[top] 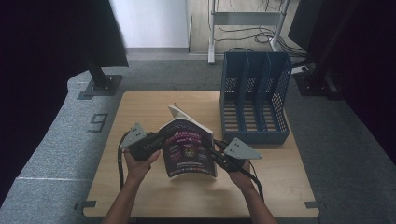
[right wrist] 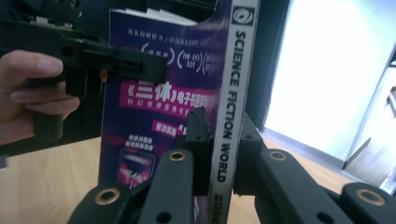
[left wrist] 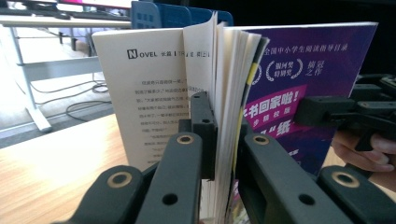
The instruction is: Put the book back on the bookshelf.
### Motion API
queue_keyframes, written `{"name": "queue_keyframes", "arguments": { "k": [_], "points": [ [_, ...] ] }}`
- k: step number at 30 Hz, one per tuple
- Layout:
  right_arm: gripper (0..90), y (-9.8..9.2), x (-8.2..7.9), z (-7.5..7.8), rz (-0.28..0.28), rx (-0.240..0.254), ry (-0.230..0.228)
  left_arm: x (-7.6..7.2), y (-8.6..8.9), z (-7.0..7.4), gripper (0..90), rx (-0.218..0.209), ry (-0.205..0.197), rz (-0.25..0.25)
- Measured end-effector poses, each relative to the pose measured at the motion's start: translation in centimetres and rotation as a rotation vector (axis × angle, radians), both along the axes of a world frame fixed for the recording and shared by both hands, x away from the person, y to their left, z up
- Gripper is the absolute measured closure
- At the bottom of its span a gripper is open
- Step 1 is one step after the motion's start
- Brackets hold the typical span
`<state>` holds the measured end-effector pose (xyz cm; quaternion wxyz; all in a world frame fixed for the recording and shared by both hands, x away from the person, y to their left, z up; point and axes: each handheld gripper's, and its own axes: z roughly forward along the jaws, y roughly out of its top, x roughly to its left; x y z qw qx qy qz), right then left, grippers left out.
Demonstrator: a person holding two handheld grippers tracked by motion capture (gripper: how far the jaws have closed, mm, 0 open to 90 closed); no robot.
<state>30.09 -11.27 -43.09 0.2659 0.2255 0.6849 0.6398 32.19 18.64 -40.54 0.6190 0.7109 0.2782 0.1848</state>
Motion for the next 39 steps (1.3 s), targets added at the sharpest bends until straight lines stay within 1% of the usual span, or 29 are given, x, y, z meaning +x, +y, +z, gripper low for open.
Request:
{"name": "queue_keyframes", "arguments": {
  "k": [2, 3, 5, 8, 9, 11, 12, 14, 16, 18, 19, 21, 23, 26, 31, 36, 39],
  "points": [
    [74.3, -0.3, -0.1, -0.2, 0.007, -0.015, 0.017, -0.1, -0.2, -0.1, 87.6, 0.014, -0.003, -0.019],
    [71.1, -0.4, -0.1, -0.2, 0.019, -0.016, 0.025, -0.2, -0.3, -0.1, 87.7, 0.012, -0.008, -0.025],
    [67.5, -0.5, 0.0, -0.1, 0.04, -0.011, 0.038, -0.4, -0.4, -0.1, 87.8, 0.009, -0.005, -0.034],
    [59.8, -0.2, 0.4, 0.2, 0.036, -0.02, 0.064, -0.4, -0.4, -0.1, 87.8, 0.001, -0.003, -0.043],
    [58.6, 0.1, 0.6, 0.3, 0.04, -0.024, 0.079, -0.4, -0.4, -0.1, 87.8, 0.0, 0.0, -0.044],
    [57.5, 0.6, 1.2, 0.4, 0.031, -0.05, 0.1, -0.4, -0.3, -0.1, 87.8, 0.001, -0.001, -0.046],
    [57.9, 0.9, 1.4, 0.5, 0.023, -0.063, 0.11, -0.4, -0.3, -0.1, 87.8, 0.0, -0.001, -0.047],
    [63.6, 1.4, 1.9, 0.7, 0.003, -0.087, 0.131, -0.4, -0.2, -0.2, 87.7, -0.002, 0.001, -0.049],
    [70.1, 1.7, 2.1, 0.8, 0.008, -0.09, 0.148, -0.4, -0.1, -0.3, 87.6, 0.0, 0.003, -0.045],
    [76.1, 2.0, 2.0, 0.9, 0.004, -0.103, 0.143, -0.3, -0.1, -0.4, 86.5, -0.003, 0.008, -0.042],
    [78.2, 2.1, 1.9, 1.0, 0.006, -0.11, 0.142, -0.3, 0.0, -0.5, 85.5, -0.001, 0.009, -0.032],
    [81.4, 2.2, 1.6, 1.2, -0.004, -0.129, 0.136, -0.2, 0.1, -0.6, 81.1, 0.006, 0.006, 0.003],
    [81.6, 2.2, 1.6, 1.2, 0.005, -0.135, 0.137, 0.0, 0.4, -0.7, 71.8, -0.006, 0.016, 0.031],
    [81.7, 2.1, 1.6, 1.2, 0.015, -0.125, 0.145, 0.1, 0.7, -1.0, 64.7, -0.006, 0.024, 0.054],
    [81.8, 2.0, 1.7, 1.2, 0.019, -0.114, 0.149, -0.1, 0.9, -1.5, 55.0, 0.025, 0.039, 0.083],
    [81.8, 1.9, 1.7, 1.2, 0.019, -0.097, 0.165, -0.9, 1.3, -2.5, 51.9, 0.055, 0.048, 0.107],
    [81.9, 1.9, 1.9, 1.4, 0.01, -0.084, 0.175, -0.9, 1.4, -2.8, 50.7, 0.079, 0.06, 0.113]
  ]
}}
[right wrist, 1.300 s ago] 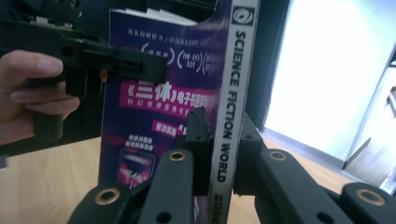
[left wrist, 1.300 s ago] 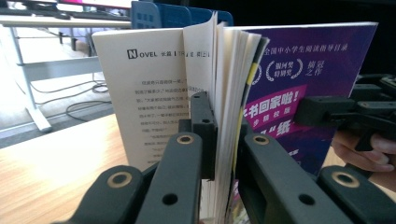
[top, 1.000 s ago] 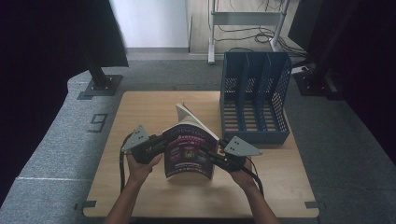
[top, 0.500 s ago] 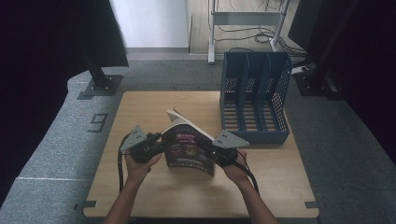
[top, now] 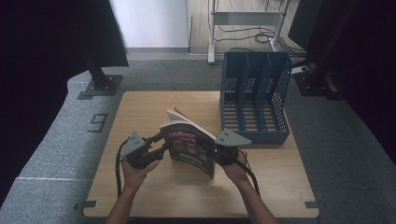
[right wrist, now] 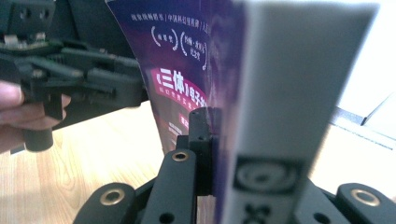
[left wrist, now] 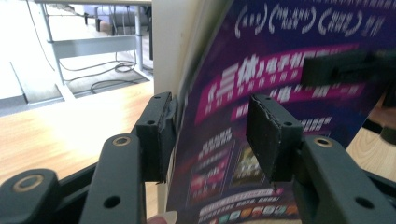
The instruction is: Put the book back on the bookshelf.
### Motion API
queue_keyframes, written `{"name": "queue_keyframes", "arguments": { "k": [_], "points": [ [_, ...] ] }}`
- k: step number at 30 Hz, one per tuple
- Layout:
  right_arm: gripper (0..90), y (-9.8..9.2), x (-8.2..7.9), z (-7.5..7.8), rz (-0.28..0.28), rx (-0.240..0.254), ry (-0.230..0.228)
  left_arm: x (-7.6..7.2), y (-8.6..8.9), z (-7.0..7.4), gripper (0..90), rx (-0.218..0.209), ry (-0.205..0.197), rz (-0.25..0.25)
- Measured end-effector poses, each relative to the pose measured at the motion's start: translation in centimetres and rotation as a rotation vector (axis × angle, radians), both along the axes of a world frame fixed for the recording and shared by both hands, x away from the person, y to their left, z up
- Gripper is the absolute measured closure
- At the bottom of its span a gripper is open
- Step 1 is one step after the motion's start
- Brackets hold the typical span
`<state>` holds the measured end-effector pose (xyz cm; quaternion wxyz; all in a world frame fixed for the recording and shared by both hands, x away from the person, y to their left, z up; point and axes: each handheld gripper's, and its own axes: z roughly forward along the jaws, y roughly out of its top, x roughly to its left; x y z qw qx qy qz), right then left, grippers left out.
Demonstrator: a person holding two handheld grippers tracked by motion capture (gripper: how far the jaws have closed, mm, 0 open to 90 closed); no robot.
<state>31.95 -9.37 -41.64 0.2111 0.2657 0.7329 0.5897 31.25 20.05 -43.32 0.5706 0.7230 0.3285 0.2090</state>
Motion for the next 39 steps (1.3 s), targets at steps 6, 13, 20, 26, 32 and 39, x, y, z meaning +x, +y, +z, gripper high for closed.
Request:
{"name": "queue_keyframes", "arguments": {
  "k": [6, 13, 20, 26, 32, 39],
  "points": [
    [82.0, -0.2, 0.0, 0.8, -0.026, 0.011, -0.005, 0.0, 0.5, -0.5, 49.8, -0.018, 0.034, 0.002],
    [82.0, -1.6, -0.3, 1.9, -0.039, 0.076, -0.022, 0.0, 0.4, -1.0, 50.4, -0.005, 0.054, -0.01],
    [82.0, -2.7, -0.5, 2.3, -0.074, 0.083, -0.036, 0.2, 0.1, -1.7, 49.9, 0.024, 0.08, -0.021],
    [82.0, -3.4, -0.4, 2.3, -0.09, 0.094, -0.04, 0.4, 0.5, -2.3, 49.6, 0.036, 0.1, -0.009],
    [82.0, -3.5, -0.3, 2.1, -0.105, 0.09, -0.031, 0.6, 0.6, -2.7, 49.4, 0.043, 0.113, -0.005],
    [82.0, -3.7, 0.0, 2.3, -0.113, 0.108, -0.031, 0.7, 0.7, -2.9, 49.4, 0.043, 0.119, -0.003]
  ]
}}
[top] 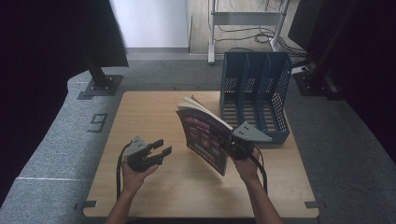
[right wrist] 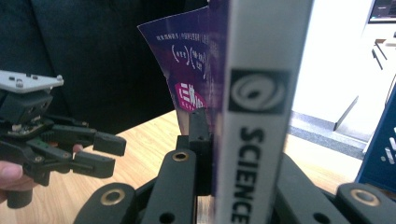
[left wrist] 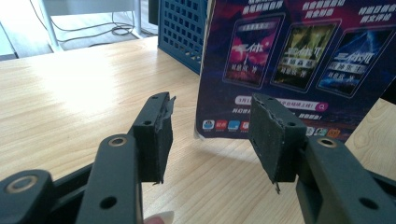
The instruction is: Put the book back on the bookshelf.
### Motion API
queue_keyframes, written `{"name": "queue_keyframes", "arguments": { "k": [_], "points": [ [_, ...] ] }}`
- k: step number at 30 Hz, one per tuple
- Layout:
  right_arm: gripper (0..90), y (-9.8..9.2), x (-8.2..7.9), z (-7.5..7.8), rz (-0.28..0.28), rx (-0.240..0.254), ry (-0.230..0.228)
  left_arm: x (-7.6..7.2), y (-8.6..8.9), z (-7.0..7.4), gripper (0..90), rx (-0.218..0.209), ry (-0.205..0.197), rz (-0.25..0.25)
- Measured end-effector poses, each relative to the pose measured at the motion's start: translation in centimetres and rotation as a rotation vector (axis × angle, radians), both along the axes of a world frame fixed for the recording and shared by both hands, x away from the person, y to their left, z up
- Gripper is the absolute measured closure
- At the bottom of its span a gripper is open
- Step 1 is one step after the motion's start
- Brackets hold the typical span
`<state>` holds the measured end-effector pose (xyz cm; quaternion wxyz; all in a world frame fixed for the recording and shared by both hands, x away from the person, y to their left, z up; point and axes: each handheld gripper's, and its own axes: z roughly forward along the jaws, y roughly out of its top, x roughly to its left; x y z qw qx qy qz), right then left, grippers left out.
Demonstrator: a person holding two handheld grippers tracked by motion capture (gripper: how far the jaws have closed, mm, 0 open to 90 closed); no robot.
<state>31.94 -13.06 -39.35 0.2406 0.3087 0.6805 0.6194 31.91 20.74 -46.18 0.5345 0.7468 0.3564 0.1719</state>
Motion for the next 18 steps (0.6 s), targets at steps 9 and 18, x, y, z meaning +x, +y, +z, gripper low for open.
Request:
{"name": "queue_keyframes", "arguments": {
  "k": [9, 18],
  "points": [
    [82.0, -1.3, 0.1, 1.3, -0.044, 0.026, -0.021, 0.0, 0.1, -0.1, 49.4, 0.003, 0.004, 0.004],
    [82.0, -2.7, 0.2, 2.5, -0.101, 0.041, -0.043, 0.1, 0.1, -0.2, 49.3, 0.007, 0.01, -0.001]
  ]
}}
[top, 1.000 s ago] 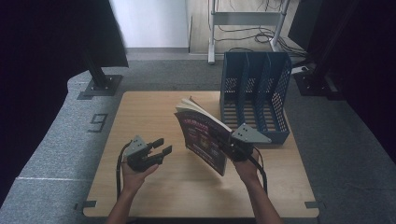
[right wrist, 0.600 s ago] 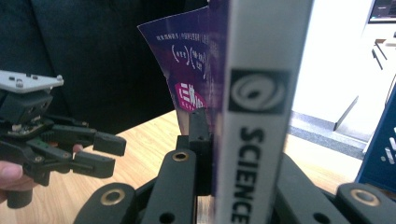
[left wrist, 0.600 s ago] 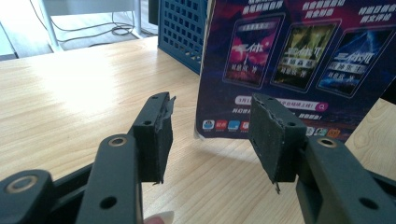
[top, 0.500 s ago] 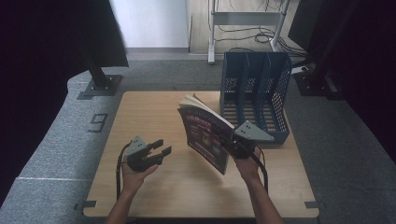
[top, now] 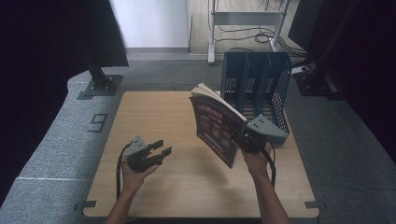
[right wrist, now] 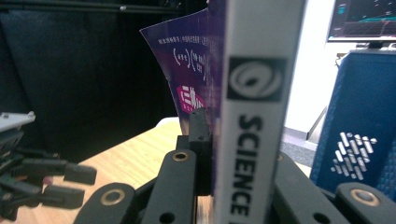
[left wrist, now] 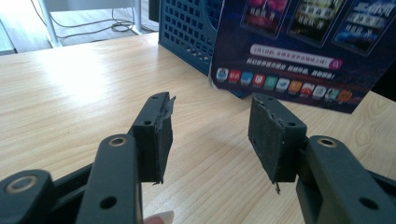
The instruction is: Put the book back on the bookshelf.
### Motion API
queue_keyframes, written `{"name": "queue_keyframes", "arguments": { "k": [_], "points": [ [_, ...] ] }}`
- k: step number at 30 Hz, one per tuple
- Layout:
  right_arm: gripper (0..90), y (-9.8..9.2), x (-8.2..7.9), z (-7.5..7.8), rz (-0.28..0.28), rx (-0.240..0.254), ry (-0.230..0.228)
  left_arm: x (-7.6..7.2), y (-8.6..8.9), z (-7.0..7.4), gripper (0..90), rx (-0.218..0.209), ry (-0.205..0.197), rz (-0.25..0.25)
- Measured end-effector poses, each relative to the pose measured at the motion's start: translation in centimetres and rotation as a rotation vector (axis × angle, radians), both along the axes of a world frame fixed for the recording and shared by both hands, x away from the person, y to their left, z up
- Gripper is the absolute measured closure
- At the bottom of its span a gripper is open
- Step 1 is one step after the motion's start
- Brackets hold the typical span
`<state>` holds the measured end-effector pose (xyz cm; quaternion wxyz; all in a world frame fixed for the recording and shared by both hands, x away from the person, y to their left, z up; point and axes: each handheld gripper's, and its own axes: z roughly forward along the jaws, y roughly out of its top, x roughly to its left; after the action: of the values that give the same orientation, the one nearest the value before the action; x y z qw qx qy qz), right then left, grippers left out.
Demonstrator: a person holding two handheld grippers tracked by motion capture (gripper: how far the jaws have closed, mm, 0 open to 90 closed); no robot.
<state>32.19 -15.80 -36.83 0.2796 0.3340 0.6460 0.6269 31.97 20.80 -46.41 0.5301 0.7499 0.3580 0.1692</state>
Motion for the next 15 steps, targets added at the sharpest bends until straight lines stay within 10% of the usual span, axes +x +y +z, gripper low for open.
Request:
{"name": "queue_keyframes", "arguments": {
  "k": [15],
  "points": [
    [82.0, -2.0, 0.5, 1.7, -0.061, 0.028, -0.026, 0.0, 0.0, 0.0, 49.3, -0.002, 0.0, 0.0]
  ]
}}
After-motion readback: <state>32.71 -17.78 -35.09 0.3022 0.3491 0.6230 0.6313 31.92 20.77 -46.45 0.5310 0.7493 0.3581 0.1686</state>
